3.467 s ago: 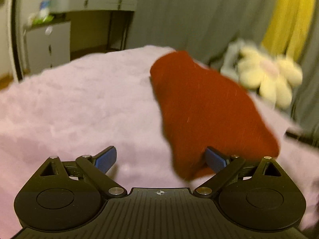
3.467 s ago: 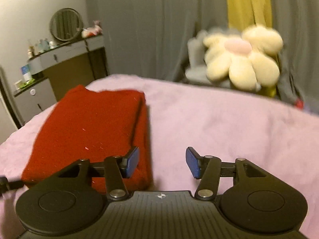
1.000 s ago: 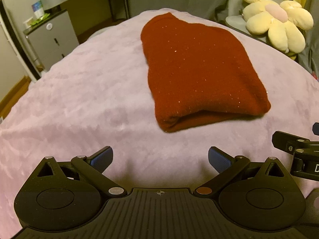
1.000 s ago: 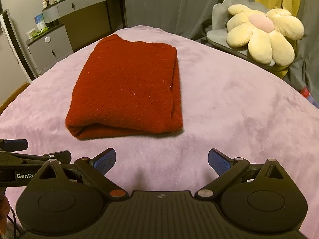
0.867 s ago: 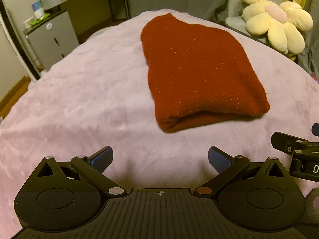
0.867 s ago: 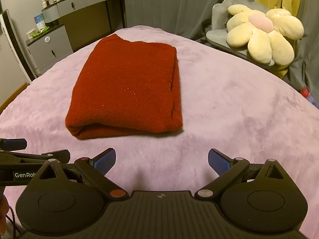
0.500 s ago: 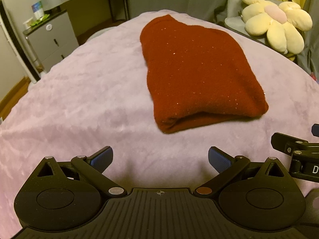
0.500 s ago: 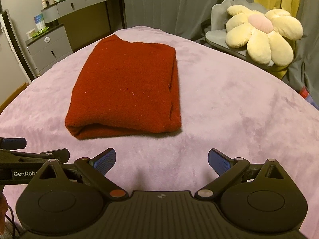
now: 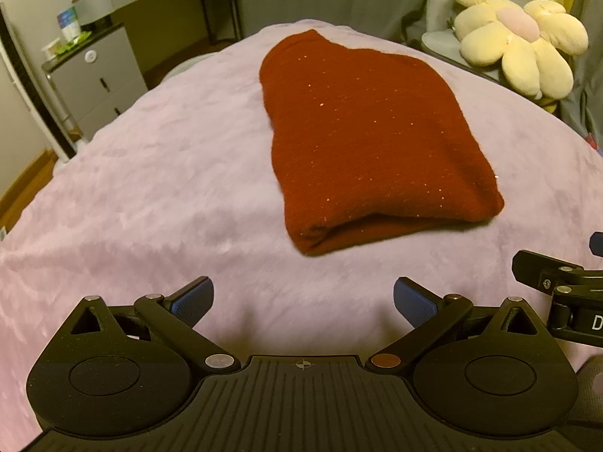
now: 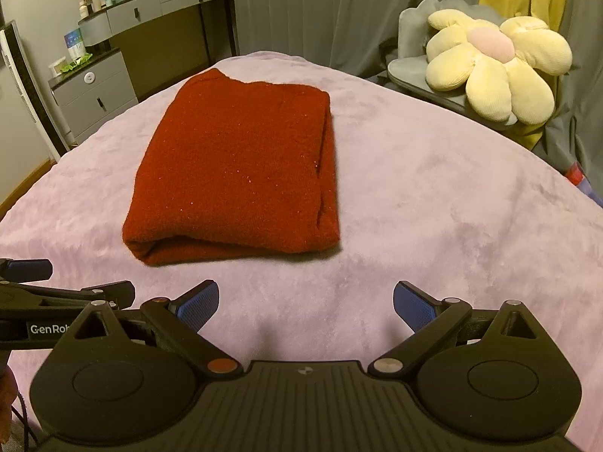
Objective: Fold small clothes
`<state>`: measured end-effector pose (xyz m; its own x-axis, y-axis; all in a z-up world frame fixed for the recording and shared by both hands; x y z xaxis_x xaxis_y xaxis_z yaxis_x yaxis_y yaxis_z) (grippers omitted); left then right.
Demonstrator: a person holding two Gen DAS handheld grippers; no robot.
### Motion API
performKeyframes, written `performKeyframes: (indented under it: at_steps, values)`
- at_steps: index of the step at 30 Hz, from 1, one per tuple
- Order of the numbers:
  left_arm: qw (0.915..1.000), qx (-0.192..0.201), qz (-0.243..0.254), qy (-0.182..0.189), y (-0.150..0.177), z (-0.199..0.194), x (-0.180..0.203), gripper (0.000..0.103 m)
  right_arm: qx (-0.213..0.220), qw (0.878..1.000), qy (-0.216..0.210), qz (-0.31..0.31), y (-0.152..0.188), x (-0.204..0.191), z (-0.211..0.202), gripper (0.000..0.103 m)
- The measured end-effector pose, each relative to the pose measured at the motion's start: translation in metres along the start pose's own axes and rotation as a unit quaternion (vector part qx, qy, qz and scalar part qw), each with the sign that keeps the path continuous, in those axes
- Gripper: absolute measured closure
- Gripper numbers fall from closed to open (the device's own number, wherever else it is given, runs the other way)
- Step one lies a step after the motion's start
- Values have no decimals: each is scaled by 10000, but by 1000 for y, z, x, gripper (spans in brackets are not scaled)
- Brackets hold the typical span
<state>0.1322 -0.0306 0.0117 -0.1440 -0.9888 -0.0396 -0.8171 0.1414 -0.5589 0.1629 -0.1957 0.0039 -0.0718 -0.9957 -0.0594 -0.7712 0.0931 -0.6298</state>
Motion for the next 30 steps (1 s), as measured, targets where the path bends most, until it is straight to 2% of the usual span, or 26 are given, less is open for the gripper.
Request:
performKeyframes:
  at_steps: [30]
  values:
    - [9999,10,-83,131,-2,-1,-2,0,-2,10000,26,-66,-2,1,0,4]
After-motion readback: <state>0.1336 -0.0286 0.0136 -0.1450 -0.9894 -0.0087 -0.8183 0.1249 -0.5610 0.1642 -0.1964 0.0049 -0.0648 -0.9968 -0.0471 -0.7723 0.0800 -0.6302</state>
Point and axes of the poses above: each gripper's, at about its wrist camera, not at the fingertips, and z roughly the way its jaws point, x to its right, y to its underside, the point moved 4 cm from there along z, roughly the way its jaws point, and after that the axes turned 1 degree about y, right-handed, at the moved point
